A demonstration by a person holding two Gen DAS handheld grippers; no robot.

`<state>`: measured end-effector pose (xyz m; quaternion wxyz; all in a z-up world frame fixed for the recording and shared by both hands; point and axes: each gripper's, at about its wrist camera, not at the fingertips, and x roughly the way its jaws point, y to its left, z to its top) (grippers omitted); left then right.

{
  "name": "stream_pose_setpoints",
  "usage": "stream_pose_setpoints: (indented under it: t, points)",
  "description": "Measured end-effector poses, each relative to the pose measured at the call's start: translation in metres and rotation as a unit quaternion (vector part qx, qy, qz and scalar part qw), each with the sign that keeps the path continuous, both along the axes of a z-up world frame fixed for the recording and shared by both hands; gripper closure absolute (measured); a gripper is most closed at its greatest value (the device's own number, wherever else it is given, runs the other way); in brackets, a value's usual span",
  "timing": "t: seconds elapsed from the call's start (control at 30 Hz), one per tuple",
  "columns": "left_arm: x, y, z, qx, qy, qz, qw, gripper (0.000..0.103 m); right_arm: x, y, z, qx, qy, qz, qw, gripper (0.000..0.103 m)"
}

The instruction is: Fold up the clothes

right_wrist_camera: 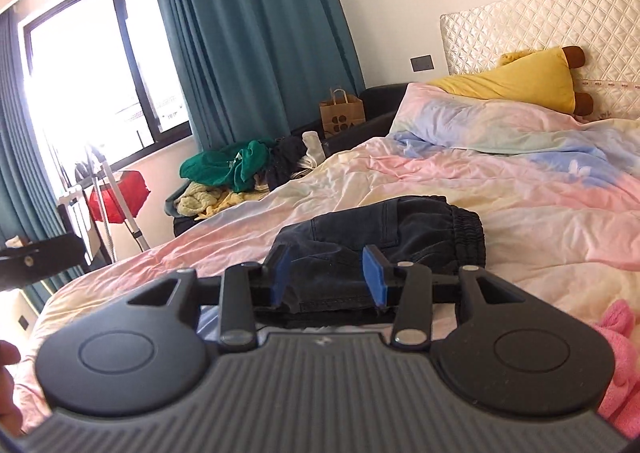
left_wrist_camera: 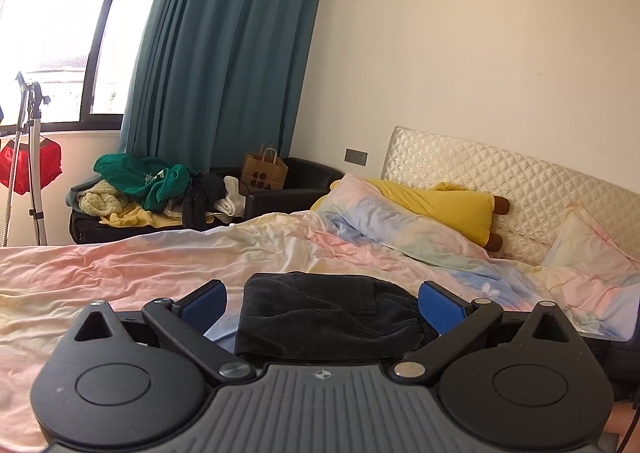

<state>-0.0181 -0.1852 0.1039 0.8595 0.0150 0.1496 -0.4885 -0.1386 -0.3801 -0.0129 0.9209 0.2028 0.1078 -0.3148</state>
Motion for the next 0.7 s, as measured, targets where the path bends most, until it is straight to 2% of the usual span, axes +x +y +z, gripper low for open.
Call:
stream_pose_setpoints:
  t: [0.13, 0.33, 0.4, 0.5, 0.57, 0.63, 0.7]
  points:
    - [-0.013, 0.022, -0.007, -0.003, -0.007, 0.013, 0.9999, 0.000, 0.004, 0.029, -0.008, -0.022, 0.015, 0.010, 1.000, 0.059]
    - [-0.022, 0.040, -0.025, 0.029, -0.043, 0.031, 0.9982, 0.000, 0.014, 0.067, -0.026, -0.063, 0.033, 0.013, 0.997, 0.057]
    - [-0.022, 0.046, -0.032, 0.036, -0.052, 0.041, 0.9971, 0.000, 0.016, 0.071, -0.026, -0.066, 0.036, -0.001, 0.997, 0.051]
    - [-0.014, 0.054, -0.038, 0.028, -0.034, 0.048, 0.9979, 0.000, 0.017, 0.077, -0.027, -0.067, 0.034, -0.013, 0.997, 0.037]
    - [-0.007, 0.060, -0.042, 0.022, -0.021, 0.049, 0.9983, 0.000, 0.019, 0.081, -0.027, -0.074, 0.038, -0.014, 0.996, 0.024]
    - [-0.001, 0.065, -0.046, 0.015, -0.007, 0.051, 0.9986, 0.000, 0.019, 0.087, -0.026, -0.080, 0.036, -0.021, 0.996, 0.024]
    - [0.004, 0.071, -0.049, 0.006, 0.001, 0.052, 0.9986, 0.000, 0.022, 0.089, -0.027, -0.073, 0.037, -0.015, 0.997, 0.012]
